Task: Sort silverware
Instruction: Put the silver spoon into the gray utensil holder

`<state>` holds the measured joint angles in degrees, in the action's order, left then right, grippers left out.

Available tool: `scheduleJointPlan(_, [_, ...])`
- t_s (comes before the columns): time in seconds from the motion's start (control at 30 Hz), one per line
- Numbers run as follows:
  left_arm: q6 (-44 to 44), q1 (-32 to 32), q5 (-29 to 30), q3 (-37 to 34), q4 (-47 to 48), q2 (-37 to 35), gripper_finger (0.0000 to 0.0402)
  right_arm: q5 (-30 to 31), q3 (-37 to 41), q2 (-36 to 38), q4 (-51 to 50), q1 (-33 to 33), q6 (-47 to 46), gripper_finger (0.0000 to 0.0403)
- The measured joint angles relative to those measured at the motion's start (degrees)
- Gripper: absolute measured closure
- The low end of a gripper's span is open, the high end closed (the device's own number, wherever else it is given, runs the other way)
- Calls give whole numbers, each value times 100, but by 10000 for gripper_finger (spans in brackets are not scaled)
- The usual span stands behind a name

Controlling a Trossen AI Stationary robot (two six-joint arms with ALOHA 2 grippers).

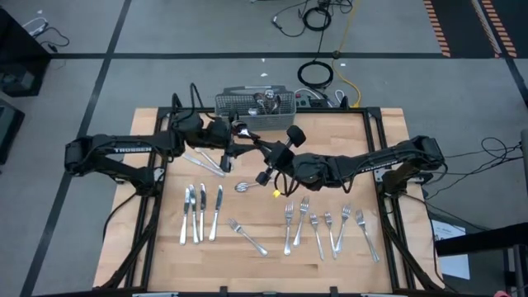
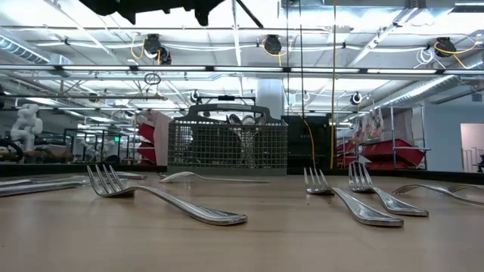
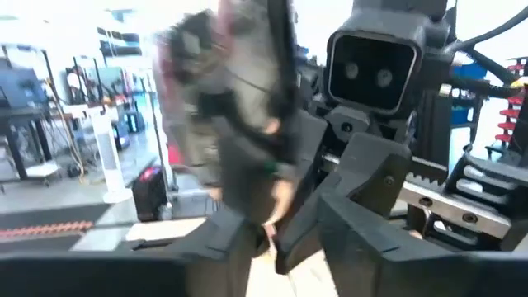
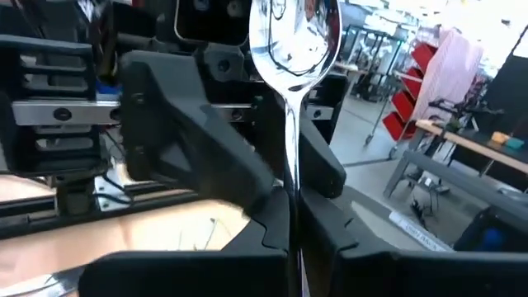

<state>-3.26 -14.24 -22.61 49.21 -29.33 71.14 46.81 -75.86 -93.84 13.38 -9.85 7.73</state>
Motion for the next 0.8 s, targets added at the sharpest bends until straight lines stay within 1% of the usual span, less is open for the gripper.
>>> scheduleJointPlan(0.23, [2, 2, 79, 0, -495, -71, 383, -90, -2, -7, 506, 0, 565, 402])
scheduleJointPlan(0.27, [-6, 3, 88, 0, -509, -72, 389, -90, 1, -9, 574, 0, 632, 402])
scheduleJointPlan(0.4, [-20, 2, 184, 4, -516, -73, 389, -69, 1, -13, 651, 4, 792, 400])
scheduleJointPlan(0.53, [-181, -17, 370, 4, -601, -67, 393, -22, 1, -13, 607, 30, 1150, 397])
scheduleJointPlan(0.63, [-285, -66, 442, 0, -700, -66, 393, 95, -9, -11, 499, 74, 1265, 387])
scheduleJointPlan(0.67, [-350, -79, 478, 0, -716, -62, 394, 228, -10, -11, 470, 84, 1361, 379])
scheduleJointPlan(0.7, [-426, -103, 568, 0, -736, -65, 394, 498, -8, -11, 371, 87, 1467, 369])
scheduleJointPlan(0.8, [-517, -203, 792, 20, -854, -113, 394, 1463, -1, -11, 309, 162, 1771, 332])
